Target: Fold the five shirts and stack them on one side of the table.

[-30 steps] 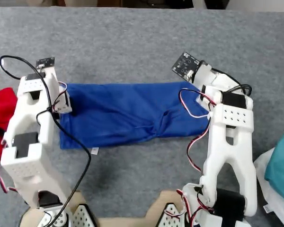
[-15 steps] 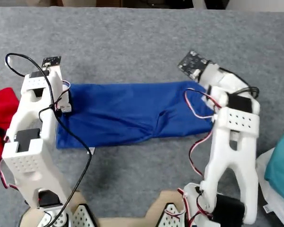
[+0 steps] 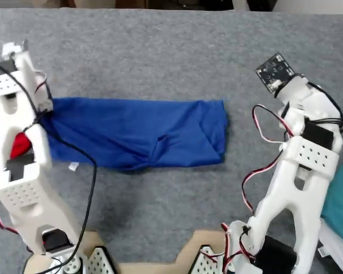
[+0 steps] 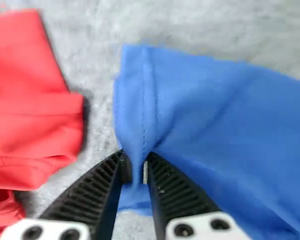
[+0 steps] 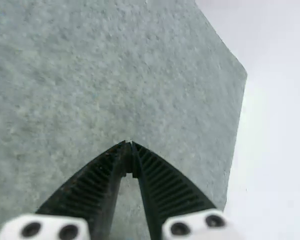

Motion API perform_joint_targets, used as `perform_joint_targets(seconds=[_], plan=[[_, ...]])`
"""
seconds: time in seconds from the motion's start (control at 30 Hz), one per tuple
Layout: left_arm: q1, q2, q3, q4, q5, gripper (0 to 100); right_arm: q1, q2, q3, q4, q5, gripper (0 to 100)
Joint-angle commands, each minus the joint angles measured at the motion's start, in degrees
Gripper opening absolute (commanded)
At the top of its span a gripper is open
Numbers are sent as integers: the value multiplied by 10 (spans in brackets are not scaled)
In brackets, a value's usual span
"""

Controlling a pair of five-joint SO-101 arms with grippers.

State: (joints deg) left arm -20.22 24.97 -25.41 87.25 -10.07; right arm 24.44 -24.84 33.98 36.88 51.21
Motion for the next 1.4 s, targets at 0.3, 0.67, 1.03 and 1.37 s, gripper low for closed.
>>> perform_joint_targets(seconds=[0.3,0.67,1.03,1.37], plan=[[263,-7,-101,102,45,19,141,122,-180,-11,49,6],[426,8,-214,113,72,19,181,189,-243,-10,49,6],[492,102,-355,114,144,19,181,189,-243,-10,49,5],[563,149,-466,107,167,19,178,191,-243,-10,48,5]])
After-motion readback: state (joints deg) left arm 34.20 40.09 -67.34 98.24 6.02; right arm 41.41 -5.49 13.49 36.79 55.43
